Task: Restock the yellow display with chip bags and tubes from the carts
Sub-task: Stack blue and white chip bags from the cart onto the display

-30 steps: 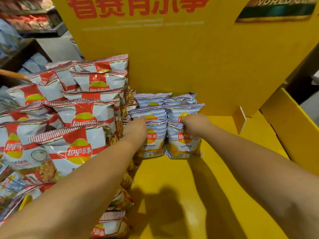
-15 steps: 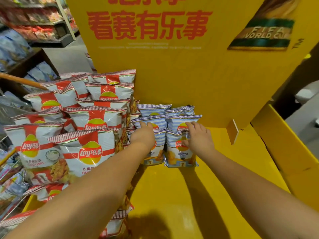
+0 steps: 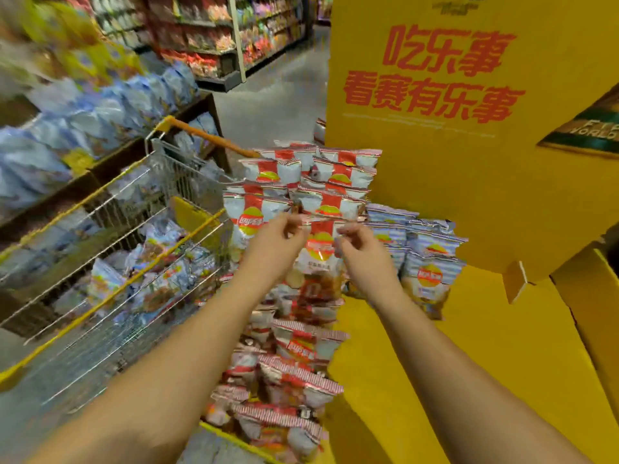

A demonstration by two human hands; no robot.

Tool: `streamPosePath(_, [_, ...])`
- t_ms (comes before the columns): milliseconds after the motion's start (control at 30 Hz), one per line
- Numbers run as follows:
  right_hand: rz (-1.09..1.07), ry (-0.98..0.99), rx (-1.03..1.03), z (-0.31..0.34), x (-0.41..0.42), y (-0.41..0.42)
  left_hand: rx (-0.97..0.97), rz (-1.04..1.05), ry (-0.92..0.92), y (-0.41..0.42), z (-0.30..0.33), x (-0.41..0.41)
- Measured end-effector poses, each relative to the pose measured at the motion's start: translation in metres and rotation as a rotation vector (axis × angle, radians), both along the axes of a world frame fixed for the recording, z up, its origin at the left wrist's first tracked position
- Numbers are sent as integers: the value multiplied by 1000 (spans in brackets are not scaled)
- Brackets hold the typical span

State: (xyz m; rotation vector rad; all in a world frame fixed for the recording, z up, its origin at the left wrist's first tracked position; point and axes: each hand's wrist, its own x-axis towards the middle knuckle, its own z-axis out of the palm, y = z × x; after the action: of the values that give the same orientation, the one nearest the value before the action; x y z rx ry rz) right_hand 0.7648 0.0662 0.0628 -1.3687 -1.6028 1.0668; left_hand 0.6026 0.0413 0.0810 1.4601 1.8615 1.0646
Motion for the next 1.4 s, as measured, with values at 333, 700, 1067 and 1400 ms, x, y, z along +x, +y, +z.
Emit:
streamPosePath(333, [350,9,-271,-58,-258,-134,-105,297,-205,-155,-55,-269])
streamPosePath(700, [445,-250,-407,-100,-427,-187,-296,440,-198,-247,-111,-479])
streamPosePath(1067, [384,-311,-335,-103,-513,-55,-415,392,-180,-170,-154,-561])
streamPosePath(1400, [554,-998,-522,-215,-580,150,-739,202,301,-15,-242,-641])
